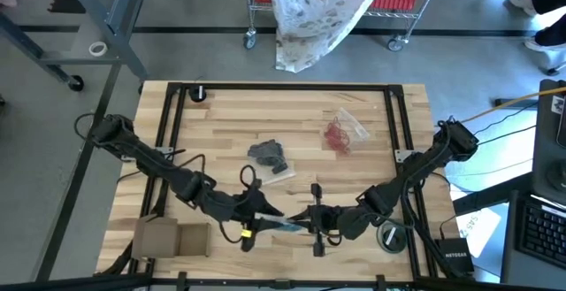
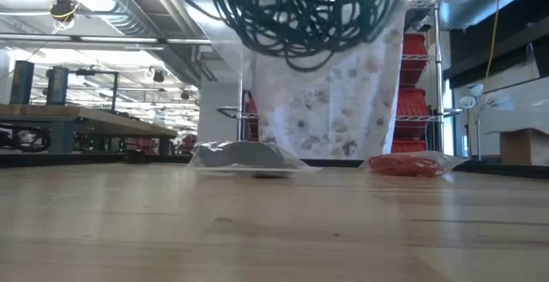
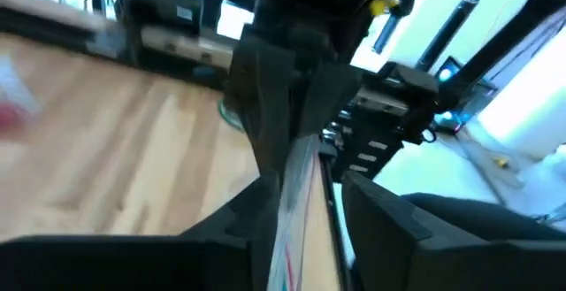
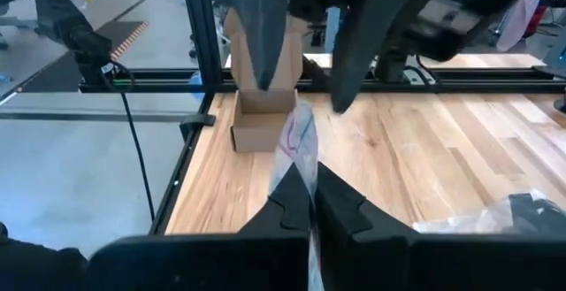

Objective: Sort rubber bands
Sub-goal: Close the transparent zip lock bag

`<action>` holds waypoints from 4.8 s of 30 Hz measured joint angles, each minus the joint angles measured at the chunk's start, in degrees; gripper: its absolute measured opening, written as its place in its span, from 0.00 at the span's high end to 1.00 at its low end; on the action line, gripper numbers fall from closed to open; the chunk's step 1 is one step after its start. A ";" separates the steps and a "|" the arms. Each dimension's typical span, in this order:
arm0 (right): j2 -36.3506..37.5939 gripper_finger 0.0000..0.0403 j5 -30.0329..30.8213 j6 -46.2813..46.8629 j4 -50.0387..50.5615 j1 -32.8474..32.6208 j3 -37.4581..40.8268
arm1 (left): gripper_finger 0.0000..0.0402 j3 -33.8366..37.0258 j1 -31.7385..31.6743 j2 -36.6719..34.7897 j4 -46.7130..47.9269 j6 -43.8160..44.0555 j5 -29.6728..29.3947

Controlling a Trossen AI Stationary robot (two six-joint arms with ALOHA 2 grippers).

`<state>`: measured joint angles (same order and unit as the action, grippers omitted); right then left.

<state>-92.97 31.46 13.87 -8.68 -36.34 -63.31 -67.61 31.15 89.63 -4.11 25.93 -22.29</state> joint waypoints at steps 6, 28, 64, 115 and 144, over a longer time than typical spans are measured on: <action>0.02 1.00 0.80 0.54 1.30 0.02 0.00 | 0.69 0.02 0.52 0.62 3.79 -5.64 -0.07; 0.02 1.00 -0.12 8.88 5.82 3.48 0.00 | 0.69 0.10 -1.92 0.75 13.90 -10.37 -2.47; 0.04 1.00 0.39 9.02 5.98 3.39 0.00 | 1.00 0.10 -3.41 3.03 10.20 -6.39 -1.11; 14.58 0.97 -2.08 7.26 50.56 7.87 1.65 | 1.00 0.11 -6.18 13.08 -10.32 26.17 5.12; 14.36 0.96 -1.18 3.65 10.66 12.15 27.95 | 0.61 0.11 -22.98 15.68 9.66 -0.35 16.09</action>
<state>-78.61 30.27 17.52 1.98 -24.18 -35.36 -67.50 8.17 105.32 5.55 25.58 -6.20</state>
